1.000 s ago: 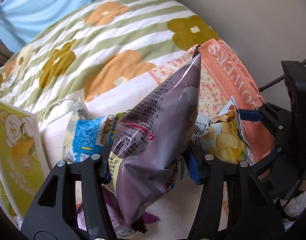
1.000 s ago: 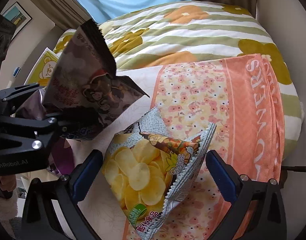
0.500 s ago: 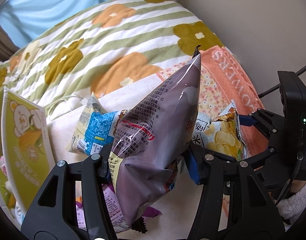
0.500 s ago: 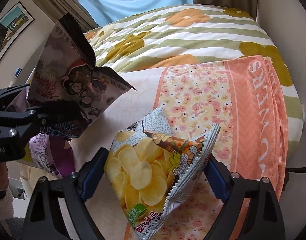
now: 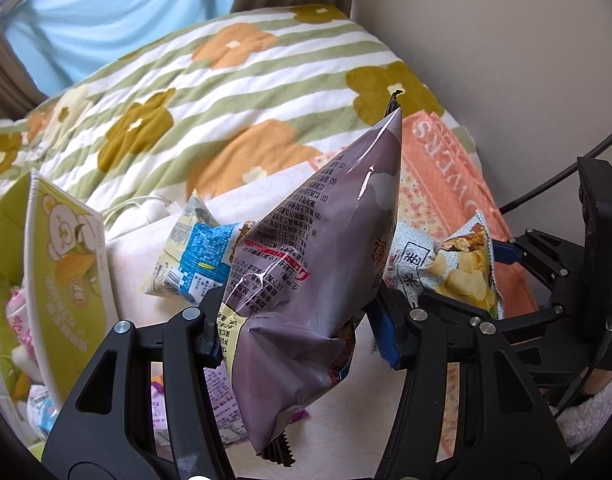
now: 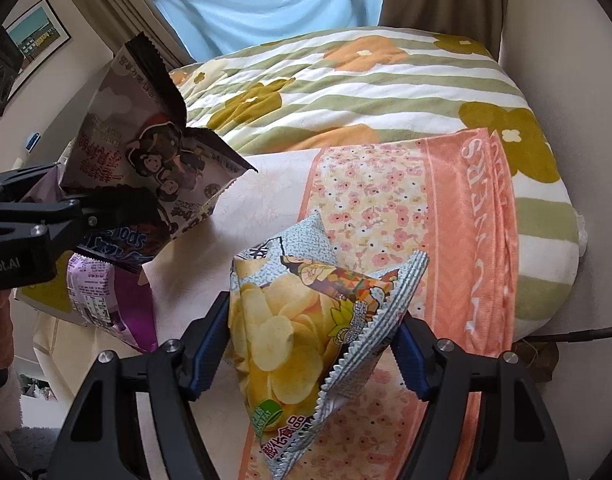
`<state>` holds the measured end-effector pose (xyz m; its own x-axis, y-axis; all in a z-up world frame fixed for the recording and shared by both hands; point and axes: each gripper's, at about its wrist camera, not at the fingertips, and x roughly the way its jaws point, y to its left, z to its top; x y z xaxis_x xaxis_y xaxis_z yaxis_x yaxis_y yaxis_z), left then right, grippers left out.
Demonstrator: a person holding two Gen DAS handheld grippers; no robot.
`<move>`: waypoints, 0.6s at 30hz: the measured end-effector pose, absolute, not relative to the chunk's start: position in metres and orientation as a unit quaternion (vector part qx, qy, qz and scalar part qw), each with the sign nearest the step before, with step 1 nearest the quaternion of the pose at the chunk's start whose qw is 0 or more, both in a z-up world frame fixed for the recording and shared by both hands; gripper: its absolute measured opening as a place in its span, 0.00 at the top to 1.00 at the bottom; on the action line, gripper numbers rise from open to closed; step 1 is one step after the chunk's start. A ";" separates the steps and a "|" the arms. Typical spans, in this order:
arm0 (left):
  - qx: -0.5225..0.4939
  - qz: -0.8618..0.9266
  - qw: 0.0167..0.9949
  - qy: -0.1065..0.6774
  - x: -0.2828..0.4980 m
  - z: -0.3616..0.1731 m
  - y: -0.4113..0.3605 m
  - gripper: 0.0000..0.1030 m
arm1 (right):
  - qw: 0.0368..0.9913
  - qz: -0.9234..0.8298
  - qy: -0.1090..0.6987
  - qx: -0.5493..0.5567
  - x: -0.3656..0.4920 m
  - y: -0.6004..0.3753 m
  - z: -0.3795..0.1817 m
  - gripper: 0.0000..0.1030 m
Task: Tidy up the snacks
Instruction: 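Carry the brown bag and chip bag over the box and release both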
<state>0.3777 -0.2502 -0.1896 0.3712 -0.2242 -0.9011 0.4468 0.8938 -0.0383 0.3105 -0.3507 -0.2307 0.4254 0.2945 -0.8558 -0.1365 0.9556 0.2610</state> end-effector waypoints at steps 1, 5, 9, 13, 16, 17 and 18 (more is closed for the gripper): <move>0.103 -0.202 0.824 0.519 0.376 -0.184 -0.249 0.49 | 0.843 0.129 0.517 0.074 0.308 -0.352 -0.224 0.33; 0.079 -0.188 0.837 0.508 0.369 -0.159 -0.236 0.49 | 0.852 0.132 0.503 0.062 0.302 -0.349 -0.196 0.33; 0.058 -0.166 0.856 0.487 0.363 -0.127 -0.214 0.49 | 0.861 0.145 0.484 0.054 0.305 -0.342 -0.163 0.33; 0.035 -0.144 0.872 0.467 0.365 -0.099 -0.178 0.49 | 0.876 0.167 0.451 0.034 0.311 -0.321 -0.127 0.33; 0.023 -0.124 0.880 0.457 0.369 -0.083 -0.143 0.49 | 0.883 0.183 0.431 0.017 0.320 -0.298 -0.106 0.33; 0.020 -0.117 0.883 0.454 0.370 -0.079 -0.131 0.49 | 0.885 0.189 0.425 0.013 0.323 -0.288 -0.099 0.33; 0.020 -0.108 0.886 0.450 0.371 -0.074 -0.118 0.49 | 0.886 0.193 0.421 0.010 0.326 -0.279 -0.094 0.33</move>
